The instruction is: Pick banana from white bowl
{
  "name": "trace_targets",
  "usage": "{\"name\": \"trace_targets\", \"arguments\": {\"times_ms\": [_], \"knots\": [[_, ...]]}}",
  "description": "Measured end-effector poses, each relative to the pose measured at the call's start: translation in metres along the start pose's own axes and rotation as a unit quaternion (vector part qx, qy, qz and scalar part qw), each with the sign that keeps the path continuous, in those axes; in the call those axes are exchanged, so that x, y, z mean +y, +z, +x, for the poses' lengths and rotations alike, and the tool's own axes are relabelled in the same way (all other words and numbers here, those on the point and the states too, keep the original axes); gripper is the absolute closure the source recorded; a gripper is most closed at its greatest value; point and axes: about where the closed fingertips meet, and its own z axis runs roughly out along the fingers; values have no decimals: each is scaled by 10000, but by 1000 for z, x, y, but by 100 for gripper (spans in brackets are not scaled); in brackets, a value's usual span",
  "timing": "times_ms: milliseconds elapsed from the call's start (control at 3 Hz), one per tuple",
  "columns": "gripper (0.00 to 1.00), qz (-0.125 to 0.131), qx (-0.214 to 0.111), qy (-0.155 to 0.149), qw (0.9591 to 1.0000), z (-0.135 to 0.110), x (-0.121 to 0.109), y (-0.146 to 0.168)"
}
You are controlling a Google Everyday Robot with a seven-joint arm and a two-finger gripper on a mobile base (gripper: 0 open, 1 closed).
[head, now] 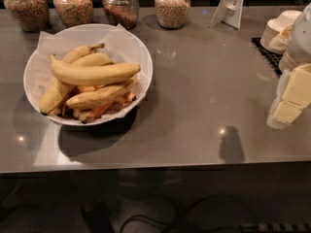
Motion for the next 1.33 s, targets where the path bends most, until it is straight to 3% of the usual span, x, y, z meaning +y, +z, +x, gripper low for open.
{"name": "trace_targets", "arguments": {"times_ms": [333,667,1000,1333], "knots": [[0,0,-1,0,10000,0,0,0],[0,126,-393,-167,9990,-23,-5,-3],[0,206,-1072,-363,9934,-64,-14,-7],[0,187,-1658,-619,9840,-114,-21,-13]]}}
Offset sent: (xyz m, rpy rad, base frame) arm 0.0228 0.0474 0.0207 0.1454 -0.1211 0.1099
